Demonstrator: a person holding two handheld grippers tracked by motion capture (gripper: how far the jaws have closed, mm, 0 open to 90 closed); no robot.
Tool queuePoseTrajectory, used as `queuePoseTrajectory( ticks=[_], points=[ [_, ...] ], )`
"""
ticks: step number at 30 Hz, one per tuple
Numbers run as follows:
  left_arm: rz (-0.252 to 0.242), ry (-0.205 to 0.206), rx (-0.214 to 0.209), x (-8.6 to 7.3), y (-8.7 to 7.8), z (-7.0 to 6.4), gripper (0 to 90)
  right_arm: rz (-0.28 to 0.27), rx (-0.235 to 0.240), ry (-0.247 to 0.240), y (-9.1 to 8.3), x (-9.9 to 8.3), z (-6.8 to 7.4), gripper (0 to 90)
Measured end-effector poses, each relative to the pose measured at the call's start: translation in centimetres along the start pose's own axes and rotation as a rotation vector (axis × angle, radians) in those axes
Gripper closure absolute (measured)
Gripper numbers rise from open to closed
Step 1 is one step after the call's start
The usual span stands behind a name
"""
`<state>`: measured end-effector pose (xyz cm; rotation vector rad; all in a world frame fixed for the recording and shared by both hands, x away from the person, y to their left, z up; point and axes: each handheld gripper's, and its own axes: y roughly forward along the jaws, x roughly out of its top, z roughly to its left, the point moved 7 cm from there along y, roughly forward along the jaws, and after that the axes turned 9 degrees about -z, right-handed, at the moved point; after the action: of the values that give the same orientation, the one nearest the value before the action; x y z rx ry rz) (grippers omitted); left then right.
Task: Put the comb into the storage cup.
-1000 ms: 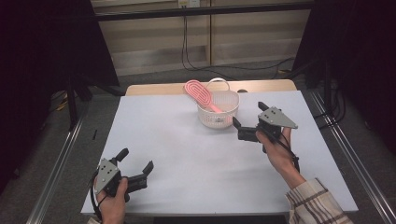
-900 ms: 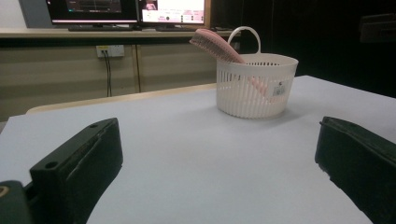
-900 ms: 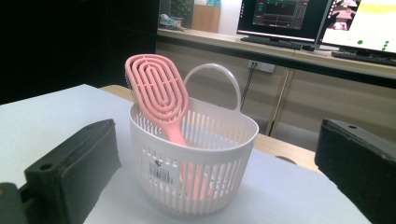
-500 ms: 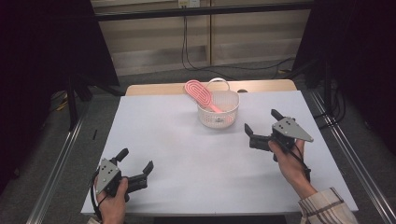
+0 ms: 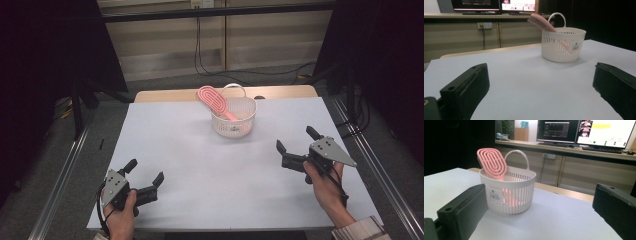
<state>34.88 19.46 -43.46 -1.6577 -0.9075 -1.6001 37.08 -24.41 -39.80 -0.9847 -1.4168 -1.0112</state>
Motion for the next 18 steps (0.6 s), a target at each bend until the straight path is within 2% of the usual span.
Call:
queuePoseTrajectory(
  ticks=[4,6,7,14,15,18],
  points=[
    [-0.005,0.0,0.004,0.1,0.0,0.0,0.9,-0.003,-0.009,-0.007,-0.8,-0.1,0.0,0.0],
    [-0.007,-0.002,0.005,0.1,-0.1,0.0,0.9,-0.012,-0.05,-0.032,-1.2,-0.1,-0.3,0.0],
    [-0.006,0.005,0.005,0.1,-0.1,0.0,0.9,-0.008,-0.049,-0.013,-1.6,-0.2,-0.4,0.0],
    [-0.003,0.01,0.009,0.1,-0.2,0.0,0.9,-0.017,-0.069,-0.002,-3.1,-0.4,-1.1,0.0],
    [-0.011,0.004,0.007,0.2,-0.2,0.0,0.9,-0.006,-0.08,0.0,-3.5,-0.8,-1.3,0.0],
    [-0.045,0.021,0.005,0.6,-0.4,-0.2,1.0,0.003,-0.077,0.001,-3.9,-1.2,-1.3,0.0]
  ],
)
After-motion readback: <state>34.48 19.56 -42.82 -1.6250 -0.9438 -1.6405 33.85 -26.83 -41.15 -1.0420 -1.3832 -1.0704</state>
